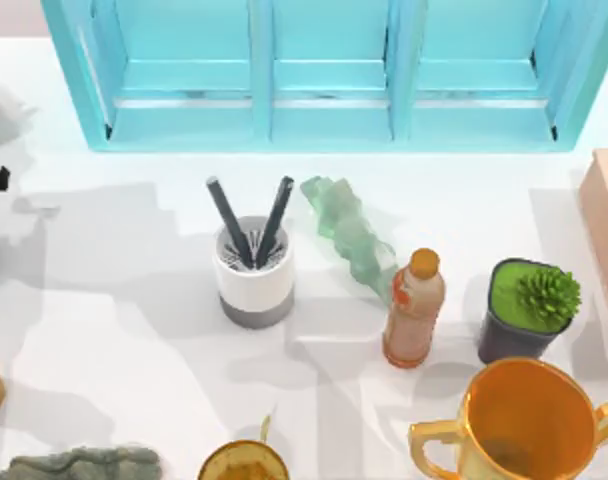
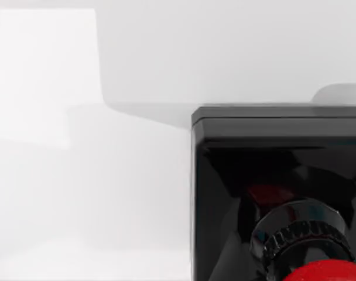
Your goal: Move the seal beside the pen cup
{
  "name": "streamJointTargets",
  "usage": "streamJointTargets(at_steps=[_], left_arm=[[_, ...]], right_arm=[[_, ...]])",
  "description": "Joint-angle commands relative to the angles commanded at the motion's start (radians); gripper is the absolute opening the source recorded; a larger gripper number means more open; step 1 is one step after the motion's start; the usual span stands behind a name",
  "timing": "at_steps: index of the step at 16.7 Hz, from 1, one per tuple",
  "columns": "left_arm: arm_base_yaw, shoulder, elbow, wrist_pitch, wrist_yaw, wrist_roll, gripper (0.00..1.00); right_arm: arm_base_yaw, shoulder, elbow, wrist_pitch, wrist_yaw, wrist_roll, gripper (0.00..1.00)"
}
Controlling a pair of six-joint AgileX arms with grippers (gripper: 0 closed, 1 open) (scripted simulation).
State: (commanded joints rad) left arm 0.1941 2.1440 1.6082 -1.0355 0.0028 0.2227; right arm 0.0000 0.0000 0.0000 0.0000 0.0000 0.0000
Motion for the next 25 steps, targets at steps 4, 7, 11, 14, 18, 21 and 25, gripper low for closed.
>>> streamJointTargets(at_steps=[4,7,11,14,18,21,25], left_arm=[[-0.033,0.0,0.039,-0.039,0.0,-0.027,0.0],[-0.12,-0.006,0.165,-0.171,-0.001,-0.109,0.0],[-0.262,-0.028,0.371,-0.413,-0.001,-0.254,0.0],[-0.338,-0.044,0.47,-0.517,-0.001,-0.334,0.0],[-0.352,-0.048,0.486,-0.534,0.0,-0.349,0.0],[-0.364,-0.06,0.467,-0.526,0.0,-0.362,0.0],[-0.474,-0.158,0.337,-0.49,0.001,-0.469,0.0]], right_arm=[[0.0,0.0,0.0,0.0,0.0,0.0,1.0],[0.0,0.0,0.0,0.0,0.0,0.0,1.0],[0.0,0.0,0.0,0.0,0.0,0.0,1.0],[0.0,0.0,0.0,0.0,0.0,0.0,1.0],[0.0,0.0,0.0,0.0,0.0,0.0,1.0],[0.0,0.0,0.0,0.0,0.0,0.0,1.0],[0.0,0.0,0.0,0.0,0.0,0.0,1.0]])
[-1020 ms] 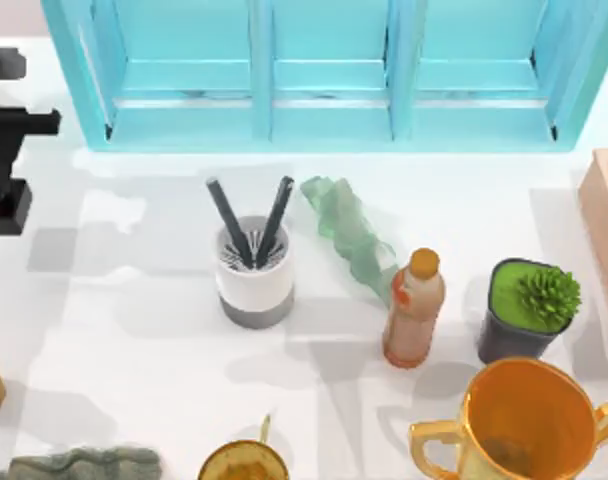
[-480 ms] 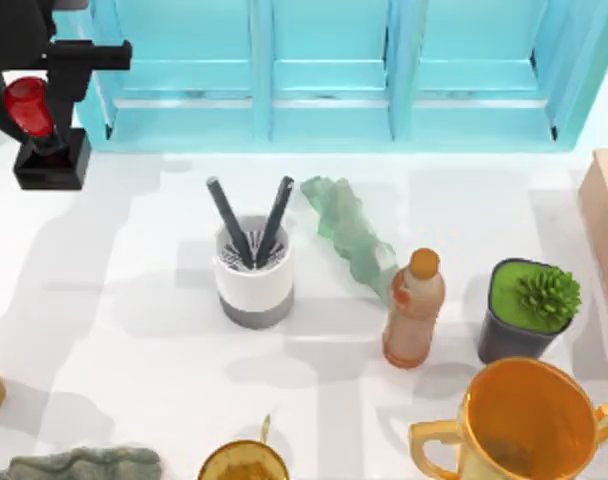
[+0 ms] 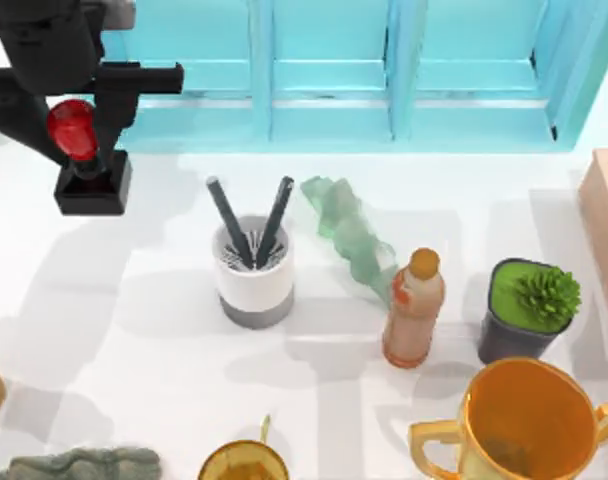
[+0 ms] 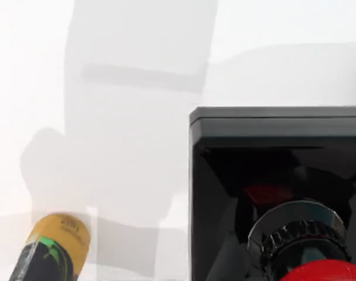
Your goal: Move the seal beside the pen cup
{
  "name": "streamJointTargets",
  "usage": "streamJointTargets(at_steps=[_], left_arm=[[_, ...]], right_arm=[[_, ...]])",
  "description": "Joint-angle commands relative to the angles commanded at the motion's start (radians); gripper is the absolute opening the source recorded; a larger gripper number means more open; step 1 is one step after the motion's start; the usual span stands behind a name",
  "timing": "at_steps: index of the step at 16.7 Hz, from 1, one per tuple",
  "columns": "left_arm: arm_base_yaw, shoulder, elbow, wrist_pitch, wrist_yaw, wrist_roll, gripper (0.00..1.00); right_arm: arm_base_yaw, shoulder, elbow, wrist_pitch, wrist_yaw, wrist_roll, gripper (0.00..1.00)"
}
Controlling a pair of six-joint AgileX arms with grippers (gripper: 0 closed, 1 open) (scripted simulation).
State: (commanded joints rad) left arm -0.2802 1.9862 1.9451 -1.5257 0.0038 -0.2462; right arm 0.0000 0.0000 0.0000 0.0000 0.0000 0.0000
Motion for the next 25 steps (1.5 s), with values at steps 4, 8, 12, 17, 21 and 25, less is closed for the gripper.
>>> streamJointTargets(at_steps=[4,8,12,17,21,25], left_arm=[[-0.115,-0.1,-0.138,0.033,0.001,-0.124,0.0],[-0.13,-0.114,-0.153,0.037,0.002,-0.139,0.0],[-0.127,-0.115,-0.177,0.059,0.002,-0.137,0.0],[-0.129,-0.122,-0.224,0.099,0.002,-0.139,0.0],[-0.129,-0.122,-0.224,0.099,0.002,-0.139,0.15],[-0.129,-0.122,-0.224,0.099,0.002,-0.139,0.45]], right_arm=[[0.0,0.0,0.0,0.0,0.0,0.0,1.0],[0.0,0.0,0.0,0.0,0.0,0.0,1.0],[0.0,0.0,0.0,0.0,0.0,0.0,1.0],[0.0,0.0,0.0,0.0,0.0,0.0,1.0],[0.0,0.0,0.0,0.0,0.0,0.0,1.0],[0.0,0.0,0.0,0.0,0.0,0.0,1.0]])
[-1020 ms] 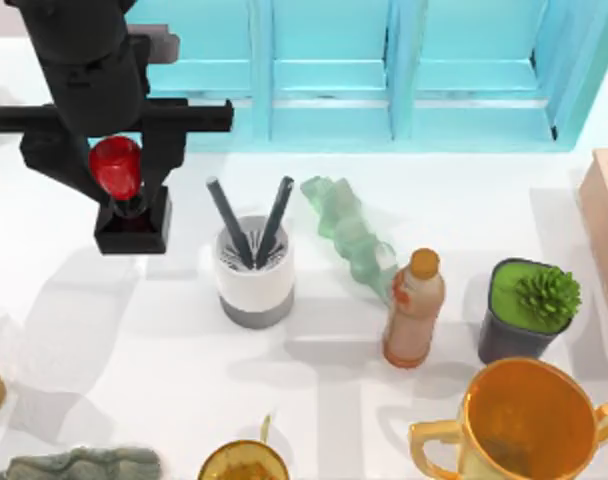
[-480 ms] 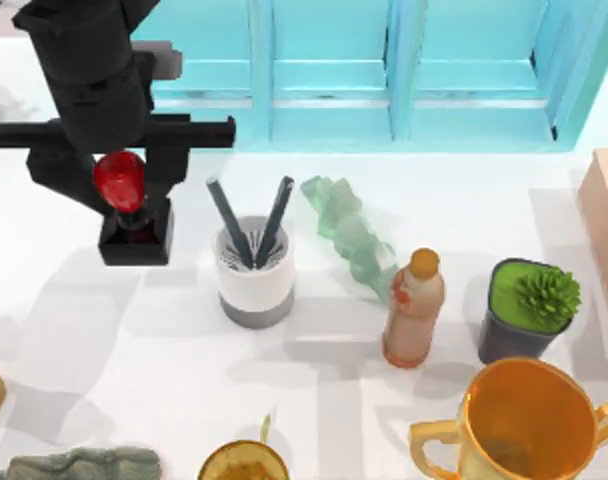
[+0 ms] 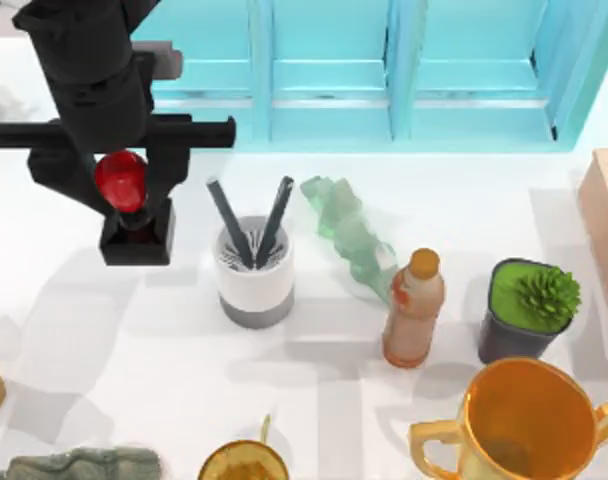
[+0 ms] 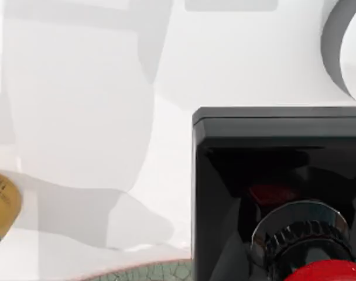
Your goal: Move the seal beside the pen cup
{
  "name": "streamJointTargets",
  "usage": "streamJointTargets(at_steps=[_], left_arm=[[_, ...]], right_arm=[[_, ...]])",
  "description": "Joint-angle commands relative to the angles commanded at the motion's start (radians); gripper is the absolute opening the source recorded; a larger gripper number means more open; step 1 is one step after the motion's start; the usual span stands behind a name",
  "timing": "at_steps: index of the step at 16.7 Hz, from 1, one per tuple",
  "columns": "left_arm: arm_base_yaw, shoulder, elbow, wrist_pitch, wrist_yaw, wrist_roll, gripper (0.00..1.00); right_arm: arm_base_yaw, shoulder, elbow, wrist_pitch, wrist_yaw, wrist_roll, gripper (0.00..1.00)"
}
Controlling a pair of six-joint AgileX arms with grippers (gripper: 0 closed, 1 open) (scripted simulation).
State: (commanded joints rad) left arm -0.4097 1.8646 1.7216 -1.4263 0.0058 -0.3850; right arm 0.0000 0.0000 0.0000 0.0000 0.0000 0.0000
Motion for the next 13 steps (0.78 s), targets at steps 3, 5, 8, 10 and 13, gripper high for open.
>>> streamJointTargets(at_steps=[3,5,8,10,13], left_arm=[[0.0,0.0,0.0,0.0,0.0,0.0,0.68],[0.0,0.0,0.0,0.0,0.0,0.0,0.83],[0.0,0.0,0.0,0.0,0.0,0.0,1.0],[0.0,0.0,0.0,0.0,0.0,0.0,1.0],[0.0,0.0,0.0,0.0,0.0,0.0,1.0]], right_arm=[[0.0,0.0,0.0,0.0,0.0,0.0,1.0],[0.0,0.0,0.0,0.0,0.0,0.0,1.0],[0.0,0.0,0.0,0.0,0.0,0.0,1.0],[0.0,0.0,0.0,0.0,0.0,0.0,1.0],[0.0,0.0,0.0,0.0,0.0,0.0,1.0]])
